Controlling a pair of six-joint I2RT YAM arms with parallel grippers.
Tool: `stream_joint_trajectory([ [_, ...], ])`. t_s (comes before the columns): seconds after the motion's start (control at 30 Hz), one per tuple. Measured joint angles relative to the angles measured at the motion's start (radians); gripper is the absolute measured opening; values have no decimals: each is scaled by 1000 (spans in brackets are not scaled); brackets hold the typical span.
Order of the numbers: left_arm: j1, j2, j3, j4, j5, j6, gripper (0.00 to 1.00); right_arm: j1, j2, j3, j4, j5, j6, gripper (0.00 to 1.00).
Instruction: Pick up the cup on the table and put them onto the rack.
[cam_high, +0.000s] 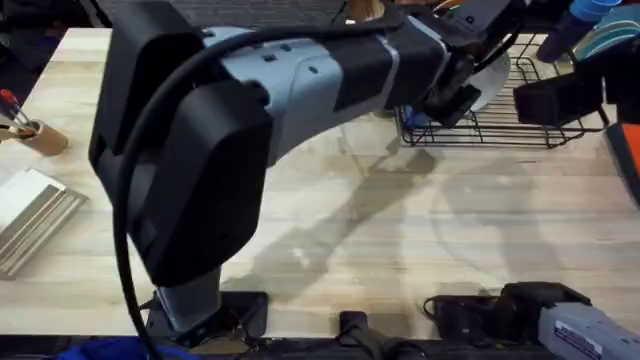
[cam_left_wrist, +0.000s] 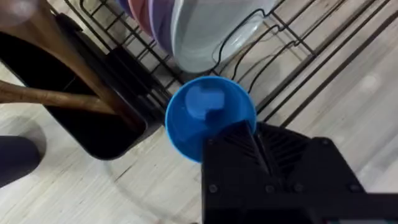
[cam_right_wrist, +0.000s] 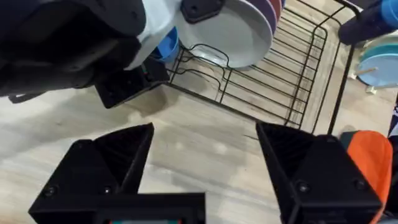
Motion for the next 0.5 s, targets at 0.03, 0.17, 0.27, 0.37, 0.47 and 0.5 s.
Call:
stream_joint_trajectory([
  [0.03,0,0,0,0,0,0,40,0,0,0,0,0,0,996],
  [0.17,0,0,0,2,1,0,40,0,0,0,0,0,0,996],
  [0.27,0,0,0,3,2,-1,99,0,0,0,0,0,-2,997],
  [0.37,0,0,0,10,4,0,145,0,0,0,0,0,-3,997],
  [0.47,0,0,0,22,4,0,215,0,0,0,0,0,-3,996],
  [0.5,0,0,0,22,4,0,232,0,0,0,0,0,-3,996],
])
